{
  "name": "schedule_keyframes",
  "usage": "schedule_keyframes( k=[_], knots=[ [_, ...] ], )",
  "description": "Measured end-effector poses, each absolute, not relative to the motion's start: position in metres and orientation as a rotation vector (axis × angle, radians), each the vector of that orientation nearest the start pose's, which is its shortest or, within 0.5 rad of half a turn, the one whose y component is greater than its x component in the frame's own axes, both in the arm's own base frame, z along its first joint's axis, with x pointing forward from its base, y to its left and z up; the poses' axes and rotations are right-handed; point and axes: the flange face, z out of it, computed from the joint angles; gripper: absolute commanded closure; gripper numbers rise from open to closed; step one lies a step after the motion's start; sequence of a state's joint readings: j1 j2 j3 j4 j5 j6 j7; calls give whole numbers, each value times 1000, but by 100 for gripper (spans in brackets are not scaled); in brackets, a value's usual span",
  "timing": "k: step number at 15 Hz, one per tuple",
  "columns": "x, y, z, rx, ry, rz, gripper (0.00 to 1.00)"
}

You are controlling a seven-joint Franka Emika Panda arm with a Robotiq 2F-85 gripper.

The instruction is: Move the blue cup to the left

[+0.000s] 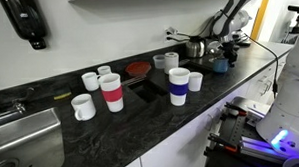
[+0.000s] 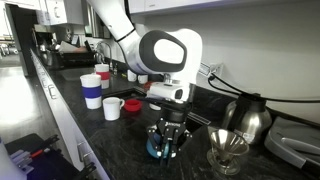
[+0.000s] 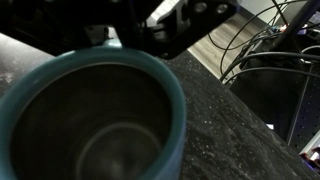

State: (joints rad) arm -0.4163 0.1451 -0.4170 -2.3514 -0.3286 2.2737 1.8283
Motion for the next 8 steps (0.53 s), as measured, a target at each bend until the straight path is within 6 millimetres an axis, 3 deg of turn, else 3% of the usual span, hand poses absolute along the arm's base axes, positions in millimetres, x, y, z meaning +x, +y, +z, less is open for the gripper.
schedule_keyframes(
  k=[5,8],
  knots=[
    [323,-367,262,-1236,3265,86,96],
    [327,-366,274,-1267,3243,44,96]
  ],
)
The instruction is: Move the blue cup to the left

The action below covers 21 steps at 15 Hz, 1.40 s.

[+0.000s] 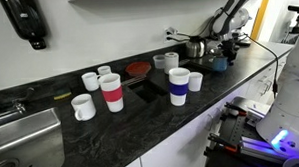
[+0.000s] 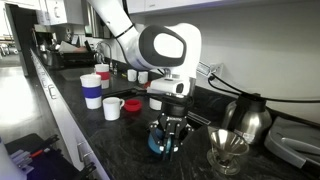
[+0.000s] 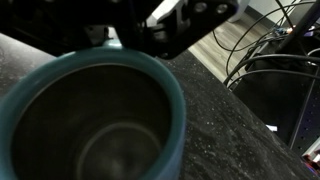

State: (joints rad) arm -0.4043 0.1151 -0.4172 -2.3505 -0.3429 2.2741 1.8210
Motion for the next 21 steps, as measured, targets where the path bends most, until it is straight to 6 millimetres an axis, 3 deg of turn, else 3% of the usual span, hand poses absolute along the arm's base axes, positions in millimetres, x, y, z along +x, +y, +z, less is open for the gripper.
schedule_keyframes(
  k=[4,8,14,21],
  knots=[
    [338,-355,311,-1388,3164,-79,96],
    [346,-325,348,-1584,3021,-163,96],
    [355,-270,390,-1832,2805,-240,96],
    [367,-192,422,-2068,2555,-280,96]
  ],
)
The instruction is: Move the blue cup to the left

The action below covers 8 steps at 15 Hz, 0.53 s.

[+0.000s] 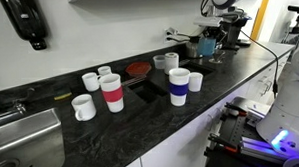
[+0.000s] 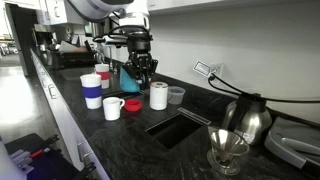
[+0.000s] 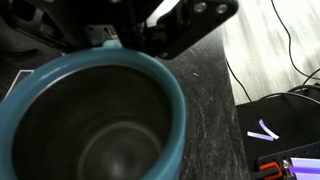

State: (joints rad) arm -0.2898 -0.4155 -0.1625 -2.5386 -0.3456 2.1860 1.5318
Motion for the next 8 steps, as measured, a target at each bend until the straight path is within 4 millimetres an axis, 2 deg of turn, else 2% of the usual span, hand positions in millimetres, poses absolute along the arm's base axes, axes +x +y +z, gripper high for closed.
schedule_keyframes(
  k=[1,3,8],
  knots=[
    [367,-184,423,-2104,2532,-257,82],
    [366,-173,422,-2165,2505,-215,82],
    [365,-172,422,-2185,2495,-204,82]
  ],
)
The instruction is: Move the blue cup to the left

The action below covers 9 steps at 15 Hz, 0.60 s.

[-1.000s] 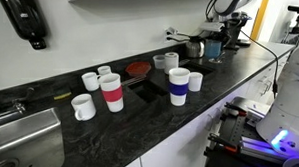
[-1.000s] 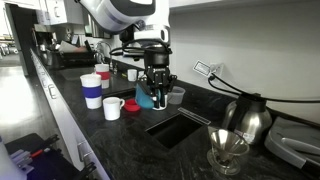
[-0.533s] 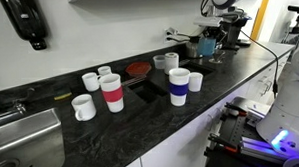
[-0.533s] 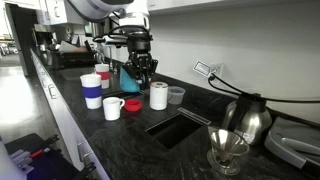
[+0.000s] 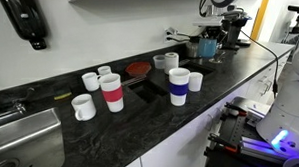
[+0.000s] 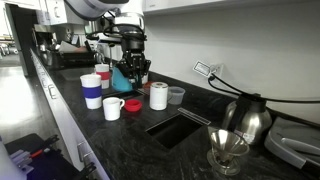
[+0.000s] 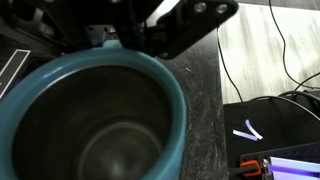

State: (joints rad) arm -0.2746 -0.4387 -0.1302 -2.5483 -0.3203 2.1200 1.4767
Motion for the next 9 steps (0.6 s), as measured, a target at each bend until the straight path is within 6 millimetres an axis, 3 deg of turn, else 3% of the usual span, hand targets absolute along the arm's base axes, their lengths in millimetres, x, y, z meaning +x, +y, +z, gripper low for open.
schedule_keyframes(
  k=[1,2,6,9],
  knots=[
    [365,-172,422,-2185,2495,-204,82],
    [365,-172,422,-2186,2494,-204,96],
    [368,-165,422,-2207,2478,-217,96],
    [387,-129,432,-2306,2374,-289,96]
  ],
)
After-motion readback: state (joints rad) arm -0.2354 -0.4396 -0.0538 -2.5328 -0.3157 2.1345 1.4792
